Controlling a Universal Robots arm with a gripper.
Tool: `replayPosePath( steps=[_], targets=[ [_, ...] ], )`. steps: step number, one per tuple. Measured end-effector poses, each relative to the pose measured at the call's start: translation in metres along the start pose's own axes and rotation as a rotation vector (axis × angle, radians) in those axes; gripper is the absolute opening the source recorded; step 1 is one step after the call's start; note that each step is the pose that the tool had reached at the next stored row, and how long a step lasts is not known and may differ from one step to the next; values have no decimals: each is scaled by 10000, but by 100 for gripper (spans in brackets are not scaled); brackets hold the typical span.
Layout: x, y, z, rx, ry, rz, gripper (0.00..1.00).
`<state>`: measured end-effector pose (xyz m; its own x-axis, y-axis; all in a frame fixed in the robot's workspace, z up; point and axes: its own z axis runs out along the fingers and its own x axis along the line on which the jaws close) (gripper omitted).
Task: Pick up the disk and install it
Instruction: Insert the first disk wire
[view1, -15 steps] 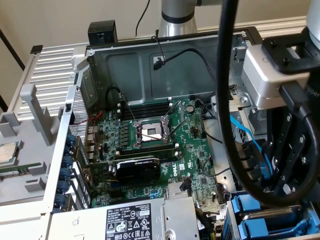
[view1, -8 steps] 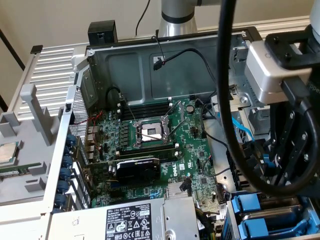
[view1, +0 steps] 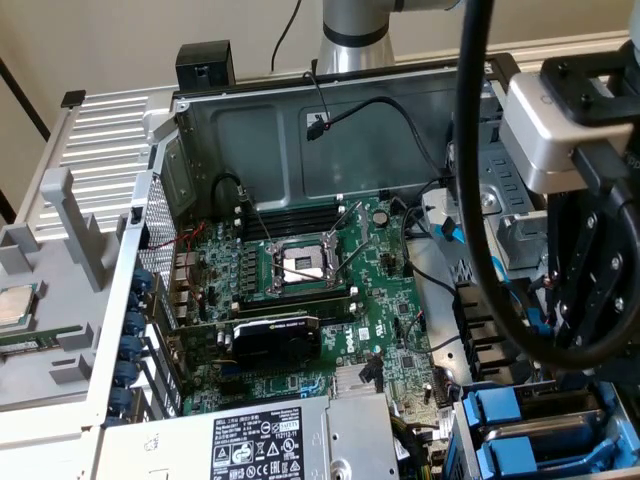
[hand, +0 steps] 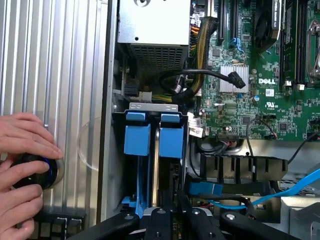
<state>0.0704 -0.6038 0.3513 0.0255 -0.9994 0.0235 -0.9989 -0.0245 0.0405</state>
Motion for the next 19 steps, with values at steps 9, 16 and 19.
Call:
replayPosePath(
  steps=[9, 16, 19],
  targets=[
    [-10, 17, 29, 6, -11, 159, 17],
    [-23, 28, 43, 109, -46, 439, 17],
    [-24, 48, 49, 128, -78, 500, 17]
  ],
)
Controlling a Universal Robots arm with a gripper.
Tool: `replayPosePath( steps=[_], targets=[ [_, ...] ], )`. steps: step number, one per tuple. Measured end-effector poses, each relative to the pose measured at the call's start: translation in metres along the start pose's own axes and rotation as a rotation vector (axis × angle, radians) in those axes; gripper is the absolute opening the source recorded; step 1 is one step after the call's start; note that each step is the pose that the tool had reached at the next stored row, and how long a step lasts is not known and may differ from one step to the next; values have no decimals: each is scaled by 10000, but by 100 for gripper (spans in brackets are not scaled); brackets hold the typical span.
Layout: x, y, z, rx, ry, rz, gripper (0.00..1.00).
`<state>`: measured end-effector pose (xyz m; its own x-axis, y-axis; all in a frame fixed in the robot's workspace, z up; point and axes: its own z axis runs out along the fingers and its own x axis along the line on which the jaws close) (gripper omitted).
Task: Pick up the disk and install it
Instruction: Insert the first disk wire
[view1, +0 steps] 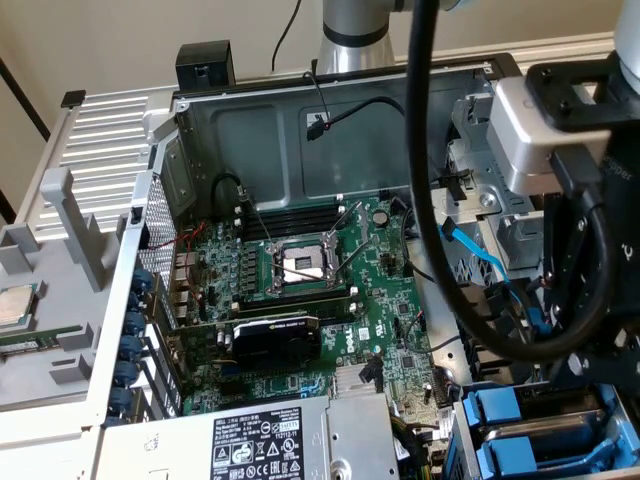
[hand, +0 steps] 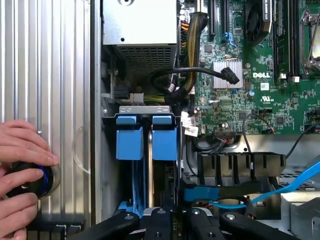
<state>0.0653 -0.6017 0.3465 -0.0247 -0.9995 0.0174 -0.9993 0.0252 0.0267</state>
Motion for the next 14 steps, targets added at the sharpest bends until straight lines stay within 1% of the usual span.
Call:
replayPosePath(
  steps=[2, 5, 8, 14],
  targets=[
    [6, 17, 5, 3, -41, 3, 17],
    [22, 29, 14, 11, -80, 4, 17],
    [42, 30, 22, 21, -86, 6, 17],
    [43, 30, 32, 107, -86, 14, 17]
  ],
)
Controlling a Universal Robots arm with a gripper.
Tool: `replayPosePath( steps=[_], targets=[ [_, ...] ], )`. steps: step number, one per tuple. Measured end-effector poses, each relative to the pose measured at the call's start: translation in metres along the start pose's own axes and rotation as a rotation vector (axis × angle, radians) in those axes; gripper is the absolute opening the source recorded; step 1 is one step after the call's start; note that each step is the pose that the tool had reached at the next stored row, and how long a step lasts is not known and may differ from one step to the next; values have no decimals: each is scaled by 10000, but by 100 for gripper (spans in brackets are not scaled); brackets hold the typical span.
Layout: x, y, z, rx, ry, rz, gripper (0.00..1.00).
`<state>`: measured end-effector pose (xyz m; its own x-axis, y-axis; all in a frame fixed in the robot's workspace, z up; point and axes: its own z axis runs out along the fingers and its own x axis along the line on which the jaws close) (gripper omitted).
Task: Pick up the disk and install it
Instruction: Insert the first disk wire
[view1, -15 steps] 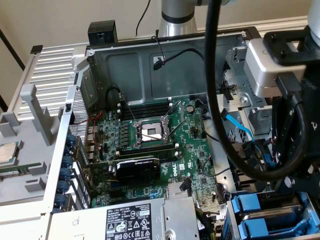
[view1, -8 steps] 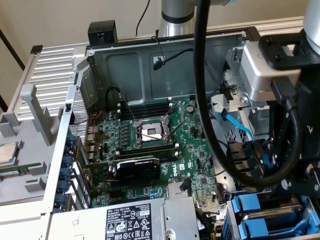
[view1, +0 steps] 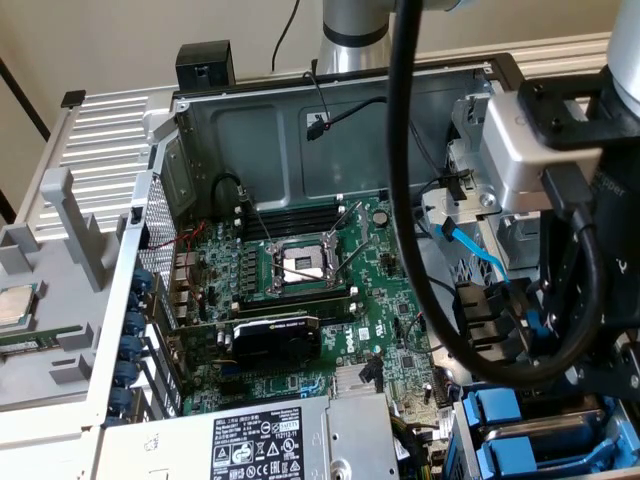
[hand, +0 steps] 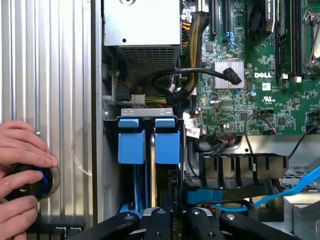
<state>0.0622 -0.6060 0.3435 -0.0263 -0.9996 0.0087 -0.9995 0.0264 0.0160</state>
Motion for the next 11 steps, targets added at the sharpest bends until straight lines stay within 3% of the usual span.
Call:
replayPosePath(
  steps=[11],
  targets=[
    [-5, 4, 18, 48, -5, 45, 17]
  ],
)
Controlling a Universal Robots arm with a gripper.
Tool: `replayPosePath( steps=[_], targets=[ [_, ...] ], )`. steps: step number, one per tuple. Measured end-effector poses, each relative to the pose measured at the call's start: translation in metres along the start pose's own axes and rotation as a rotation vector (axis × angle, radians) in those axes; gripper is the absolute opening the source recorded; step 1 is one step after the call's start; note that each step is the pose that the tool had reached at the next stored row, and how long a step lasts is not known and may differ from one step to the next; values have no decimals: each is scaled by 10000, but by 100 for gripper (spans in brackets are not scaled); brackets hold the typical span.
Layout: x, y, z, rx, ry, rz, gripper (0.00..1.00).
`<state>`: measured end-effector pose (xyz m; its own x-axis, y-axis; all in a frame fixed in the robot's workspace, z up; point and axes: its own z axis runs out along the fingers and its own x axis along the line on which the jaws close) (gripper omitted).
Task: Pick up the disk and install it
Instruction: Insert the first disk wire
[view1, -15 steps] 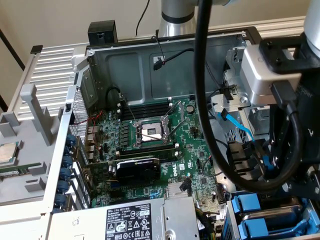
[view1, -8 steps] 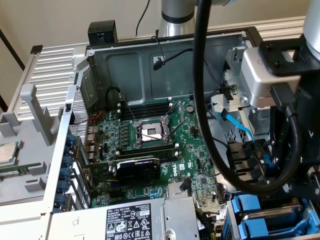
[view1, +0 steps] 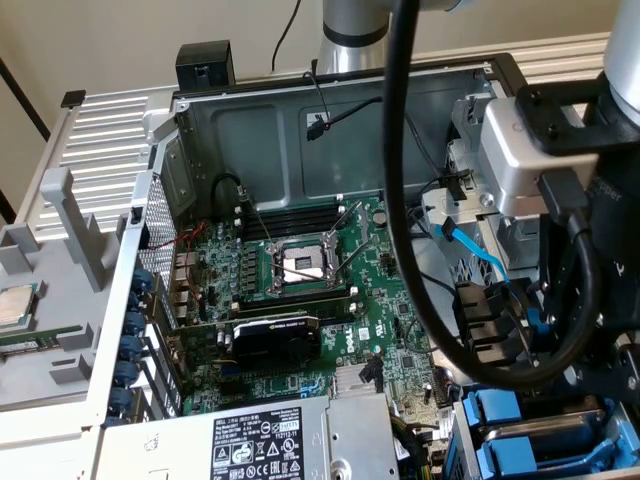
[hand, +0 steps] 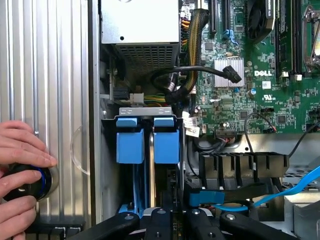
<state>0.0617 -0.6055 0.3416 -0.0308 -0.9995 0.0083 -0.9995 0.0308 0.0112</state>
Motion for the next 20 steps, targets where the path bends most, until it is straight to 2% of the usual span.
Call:
replayPosePath(
  steps=[20],
  targets=[
    [-8, 16, 29, 82, -1, 153, 17]
  ],
)
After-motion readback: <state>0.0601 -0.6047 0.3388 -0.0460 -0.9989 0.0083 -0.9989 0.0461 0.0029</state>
